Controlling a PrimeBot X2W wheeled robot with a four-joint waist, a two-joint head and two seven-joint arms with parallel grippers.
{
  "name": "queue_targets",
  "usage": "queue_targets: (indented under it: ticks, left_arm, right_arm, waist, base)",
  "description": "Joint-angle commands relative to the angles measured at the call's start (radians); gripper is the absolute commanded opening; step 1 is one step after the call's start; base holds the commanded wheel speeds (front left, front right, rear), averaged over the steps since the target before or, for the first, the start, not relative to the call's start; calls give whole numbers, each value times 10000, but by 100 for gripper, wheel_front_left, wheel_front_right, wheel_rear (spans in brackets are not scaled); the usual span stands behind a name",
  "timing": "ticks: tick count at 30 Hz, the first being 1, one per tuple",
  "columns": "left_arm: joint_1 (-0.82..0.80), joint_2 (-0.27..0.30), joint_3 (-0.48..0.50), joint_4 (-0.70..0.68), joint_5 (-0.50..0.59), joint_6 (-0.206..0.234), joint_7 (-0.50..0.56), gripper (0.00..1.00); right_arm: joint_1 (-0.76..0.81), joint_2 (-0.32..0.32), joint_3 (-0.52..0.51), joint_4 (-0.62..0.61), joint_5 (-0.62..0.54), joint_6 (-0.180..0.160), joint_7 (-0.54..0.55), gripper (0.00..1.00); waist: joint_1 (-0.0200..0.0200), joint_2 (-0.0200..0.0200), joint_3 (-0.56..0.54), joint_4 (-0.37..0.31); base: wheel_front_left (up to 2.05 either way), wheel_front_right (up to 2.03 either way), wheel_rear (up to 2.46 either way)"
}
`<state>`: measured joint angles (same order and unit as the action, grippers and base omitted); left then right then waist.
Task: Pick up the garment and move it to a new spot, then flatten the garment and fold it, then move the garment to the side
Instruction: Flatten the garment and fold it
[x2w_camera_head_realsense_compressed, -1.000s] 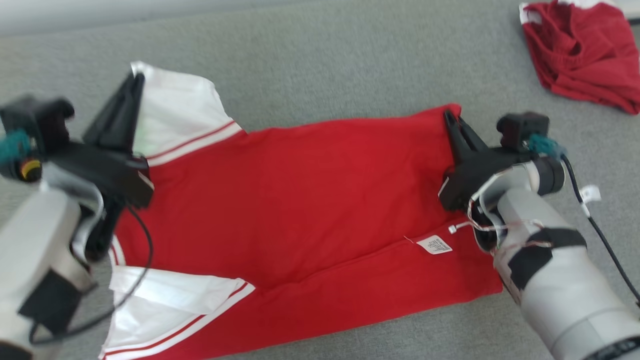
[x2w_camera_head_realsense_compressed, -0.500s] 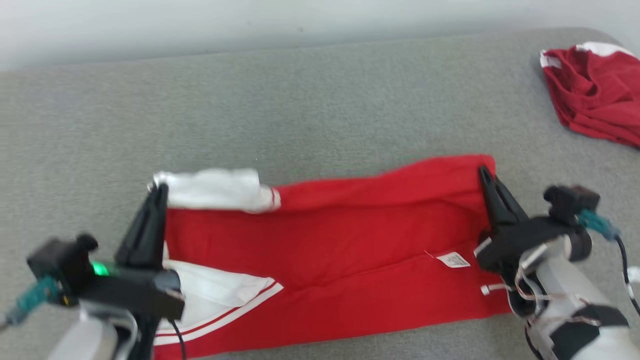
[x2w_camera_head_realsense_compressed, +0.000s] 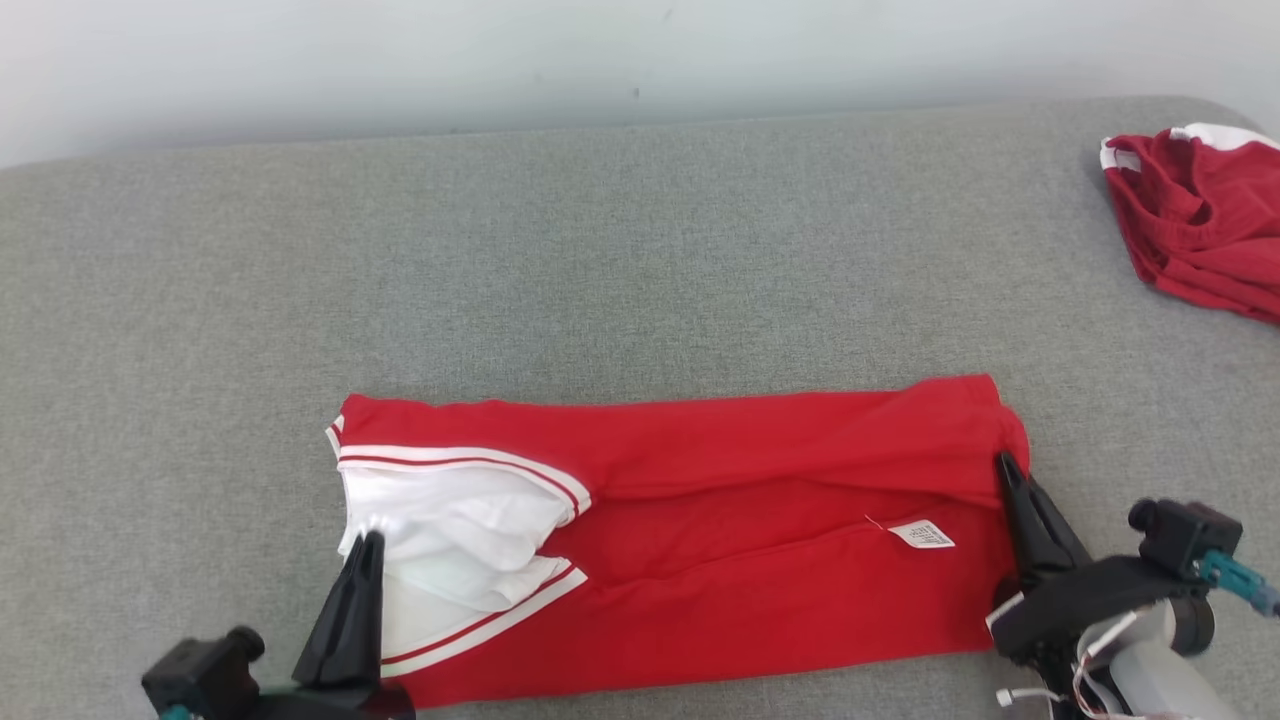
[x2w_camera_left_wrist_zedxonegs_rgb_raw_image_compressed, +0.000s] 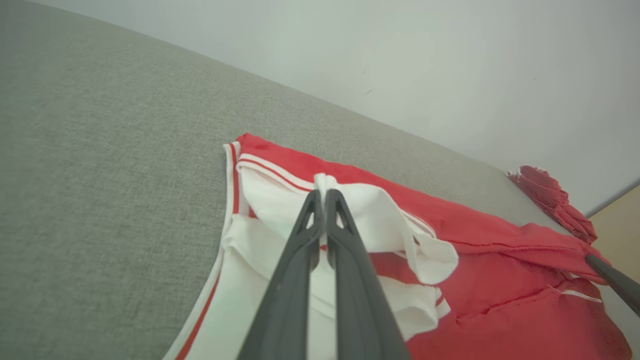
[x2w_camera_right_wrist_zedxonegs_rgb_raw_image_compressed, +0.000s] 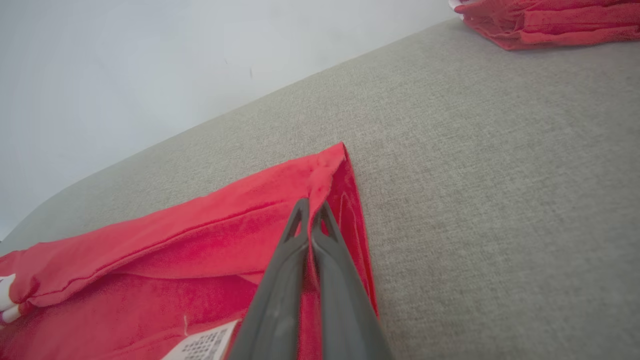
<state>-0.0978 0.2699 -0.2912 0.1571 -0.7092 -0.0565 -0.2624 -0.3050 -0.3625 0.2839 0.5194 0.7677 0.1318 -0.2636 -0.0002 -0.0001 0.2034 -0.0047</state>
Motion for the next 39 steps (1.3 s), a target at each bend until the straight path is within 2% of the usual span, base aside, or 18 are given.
queue_targets:
  ticks: [1,9,10,11,12,13,15,17,22,26,34,39]
  left_arm:
    - [200,-182,215,170,246,-105,-30,0]
    - [387,-901,680,1267,976,-548,-31,0]
    - [369,-934,678,1444,1107,-568,-29,0]
    - [305,-932,725,1496,1307,-578,-31,0]
    - [259,-965,799,1501,1523,-598,-31,51]
    - [284,-1047,888,1507,1652,-617,-31,99]
    - [354,-1177,1210,1328,2054,-650,-31,100]
    - [439,-1086,1438,1001,2944,-661,-31,100]
    - [897,-1623,2553,-54,4479,-503,-30,100]
    - [1273,-1982,3164,-482,5191,-532,-30,100]
    - [1601,-2187,3580,-96,5514,-572,-30,100]
    - [1586,-2201,3538,172,5286,-590,-30,100]
  right_arm:
    - [217,-45,-48,-18,12,-29,-4,0]
    - [498,151,-7,304,-152,-29,113,0]
    - [500,138,15,390,-240,-29,137,7]
    - [489,133,11,440,-302,-29,130,37]
    - [477,146,2,474,-341,-29,122,97]
    - [465,159,-48,490,-388,-29,108,100]
    - [456,137,-143,478,-496,-29,75,100]
    - [428,111,-256,444,-630,-29,61,100]
    - [178,96,-457,699,-1239,-29,16,100]
    - [-32,278,-600,1340,-1555,-29,1,100]
    - [-549,604,-639,2930,-1904,-29,150,100]
    - [-922,742,-519,3778,-1935,-29,342,100]
  waist:
    - [2,1,-56,34]
    - [2,1,-270,84]
    - [2,1,-306,96]
    - [2,1,-335,102]
    - [2,1,-372,110]
    - [2,1,-412,122]
    - [2,1,-502,148]
    - [2,1,-581,175]
    - [2,1,-758,250]
    - [2,1,-888,348]
    - [2,1,-999,531]
    - [2,1,-948,598]
  base:
    - [0,0,0]
    - [0,0,0]
    - [0,0,0]
    - [0,0,0]
    - [0,0,0]
    - [0,0,0]
    - [0,0,0]
    - [0,0,0]
    - [0,0,0]
    - [0,0,0]
    - [0,0,0]
    - [0,0,0]
